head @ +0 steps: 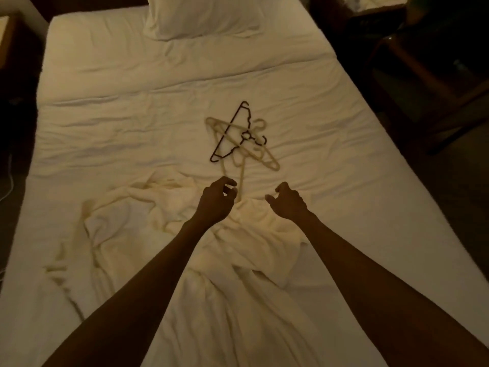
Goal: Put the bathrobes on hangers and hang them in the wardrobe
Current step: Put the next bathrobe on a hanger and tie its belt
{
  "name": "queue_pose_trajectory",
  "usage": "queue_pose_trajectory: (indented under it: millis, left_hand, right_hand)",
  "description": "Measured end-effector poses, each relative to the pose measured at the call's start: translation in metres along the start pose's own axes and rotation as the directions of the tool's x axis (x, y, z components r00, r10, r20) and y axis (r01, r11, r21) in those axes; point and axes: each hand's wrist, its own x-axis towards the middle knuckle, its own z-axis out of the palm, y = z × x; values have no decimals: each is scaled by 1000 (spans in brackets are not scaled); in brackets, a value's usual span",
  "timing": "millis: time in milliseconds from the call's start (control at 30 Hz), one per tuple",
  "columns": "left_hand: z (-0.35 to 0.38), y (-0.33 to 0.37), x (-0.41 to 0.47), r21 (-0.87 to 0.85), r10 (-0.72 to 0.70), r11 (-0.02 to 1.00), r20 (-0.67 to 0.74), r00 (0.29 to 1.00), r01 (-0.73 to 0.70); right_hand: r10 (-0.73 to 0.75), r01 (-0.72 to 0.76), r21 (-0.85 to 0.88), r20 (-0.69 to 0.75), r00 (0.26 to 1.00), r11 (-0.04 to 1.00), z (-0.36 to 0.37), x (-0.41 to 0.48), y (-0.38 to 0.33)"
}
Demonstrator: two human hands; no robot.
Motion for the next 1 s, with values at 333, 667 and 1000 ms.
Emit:
queue_pose_trajectory:
  millis: [333,667,1000]
  left_hand:
    - [65,-96,128,-39,-21,999,-113,993,17]
    - [110,-146,158,-175,-17,984,-187,982,-17]
    - [61,-98,134,-220,-4,973,-296,955,-64]
  right_hand:
    - [-90,44,-182,-254,963,982,53,210,13]
    - [-170,97,-233,-318,933,968,87,283,37]
    - [-295,334,133,-248,923,933,99,185,18]
